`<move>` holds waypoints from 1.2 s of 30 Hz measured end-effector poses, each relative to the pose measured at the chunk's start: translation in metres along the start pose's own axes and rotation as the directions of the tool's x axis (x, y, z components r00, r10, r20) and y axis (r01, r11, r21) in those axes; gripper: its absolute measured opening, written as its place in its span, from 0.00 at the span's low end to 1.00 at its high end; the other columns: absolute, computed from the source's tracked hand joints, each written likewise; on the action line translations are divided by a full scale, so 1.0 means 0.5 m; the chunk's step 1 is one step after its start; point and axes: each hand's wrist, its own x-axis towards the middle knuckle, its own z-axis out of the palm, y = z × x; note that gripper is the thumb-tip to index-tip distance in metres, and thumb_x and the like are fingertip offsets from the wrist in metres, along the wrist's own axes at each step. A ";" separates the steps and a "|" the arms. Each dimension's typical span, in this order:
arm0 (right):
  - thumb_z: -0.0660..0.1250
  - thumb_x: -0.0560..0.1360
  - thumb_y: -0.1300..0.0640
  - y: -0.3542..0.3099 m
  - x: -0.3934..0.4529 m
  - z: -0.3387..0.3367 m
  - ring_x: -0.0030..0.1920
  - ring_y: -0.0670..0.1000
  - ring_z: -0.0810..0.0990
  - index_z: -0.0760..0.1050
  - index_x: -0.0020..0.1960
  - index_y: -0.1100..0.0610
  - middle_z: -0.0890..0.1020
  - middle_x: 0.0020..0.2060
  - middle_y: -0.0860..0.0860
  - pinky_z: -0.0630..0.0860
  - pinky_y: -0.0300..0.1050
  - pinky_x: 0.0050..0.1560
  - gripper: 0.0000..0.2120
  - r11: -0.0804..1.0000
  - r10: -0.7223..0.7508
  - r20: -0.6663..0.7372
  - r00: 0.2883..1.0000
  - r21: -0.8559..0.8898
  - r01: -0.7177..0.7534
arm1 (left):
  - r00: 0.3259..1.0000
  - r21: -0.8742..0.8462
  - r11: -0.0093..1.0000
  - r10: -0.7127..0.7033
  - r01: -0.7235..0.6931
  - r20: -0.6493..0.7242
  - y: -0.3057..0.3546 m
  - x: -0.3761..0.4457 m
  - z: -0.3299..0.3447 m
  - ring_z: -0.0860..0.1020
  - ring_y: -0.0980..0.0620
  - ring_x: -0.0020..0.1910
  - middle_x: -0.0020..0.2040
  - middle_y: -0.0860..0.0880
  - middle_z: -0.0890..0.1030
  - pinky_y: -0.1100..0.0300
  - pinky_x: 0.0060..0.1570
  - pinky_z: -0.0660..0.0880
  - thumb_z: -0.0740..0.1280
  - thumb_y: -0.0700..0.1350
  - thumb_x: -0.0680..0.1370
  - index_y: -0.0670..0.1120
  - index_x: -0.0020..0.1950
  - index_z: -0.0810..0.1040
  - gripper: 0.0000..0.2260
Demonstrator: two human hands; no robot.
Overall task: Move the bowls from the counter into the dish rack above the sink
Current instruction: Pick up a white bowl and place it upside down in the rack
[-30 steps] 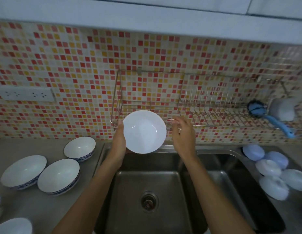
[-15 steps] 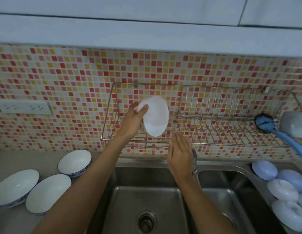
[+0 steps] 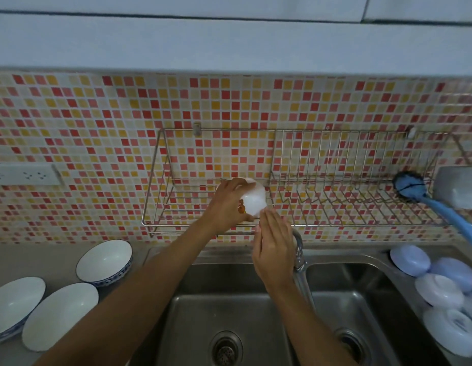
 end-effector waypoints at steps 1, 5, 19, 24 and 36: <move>0.59 0.80 0.57 0.001 0.000 0.002 0.64 0.55 0.78 0.77 0.62 0.63 0.81 0.60 0.58 0.67 0.54 0.71 0.17 1.000 0.001 -0.009 1.000 0.004 -0.001 | 1.000 0.027 1.000 -0.001 0.001 0.015 0.000 0.002 0.000 0.64 0.44 0.67 0.71 0.47 0.68 0.47 0.69 0.64 0.78 0.50 0.65 0.49 0.72 0.65 0.39; 0.57 0.81 0.55 0.000 0.000 0.005 0.62 0.55 0.79 0.78 0.62 0.63 0.81 0.59 0.58 0.68 0.55 0.70 0.18 1.000 0.013 -0.028 1.000 0.024 -0.013 | 0.998 0.087 0.996 -0.010 0.005 0.058 -0.002 0.007 0.001 0.62 0.44 0.69 0.72 0.47 0.65 0.47 0.69 0.63 0.78 0.49 0.65 0.49 0.74 0.63 0.41; 0.62 0.79 0.59 0.006 -0.009 0.014 0.64 0.56 0.77 0.77 0.62 0.64 0.81 0.60 0.58 0.67 0.57 0.70 0.16 0.999 0.017 -0.011 1.000 0.033 -0.016 | 0.992 -0.146 0.986 -0.072 0.086 0.099 -0.011 -0.031 -0.001 0.61 0.48 0.73 0.74 0.48 0.65 0.54 0.72 0.57 0.68 0.41 0.75 0.49 0.73 0.65 0.27; 0.57 0.81 0.56 0.004 -0.005 0.008 0.65 0.56 0.77 0.76 0.64 0.64 0.80 0.61 0.58 0.65 0.56 0.72 0.18 0.999 0.014 -0.011 1.000 0.029 -0.013 | 0.996 -0.031 0.997 -0.067 0.065 -0.051 -0.009 -0.079 -0.014 0.61 0.48 0.73 0.74 0.49 0.65 0.50 0.73 0.58 0.64 0.46 0.79 0.51 0.72 0.66 0.22; 0.60 0.80 0.56 -0.001 -0.008 0.007 0.66 0.56 0.76 0.76 0.64 0.64 0.80 0.61 0.58 0.66 0.55 0.71 0.17 0.999 0.032 0.008 0.999 0.031 -0.032 | 0.983 0.222 0.974 -0.091 0.054 0.157 -0.017 -0.086 -0.016 0.50 0.50 0.78 0.79 0.53 0.48 0.51 0.75 0.52 0.49 0.51 0.83 0.53 0.77 0.50 0.22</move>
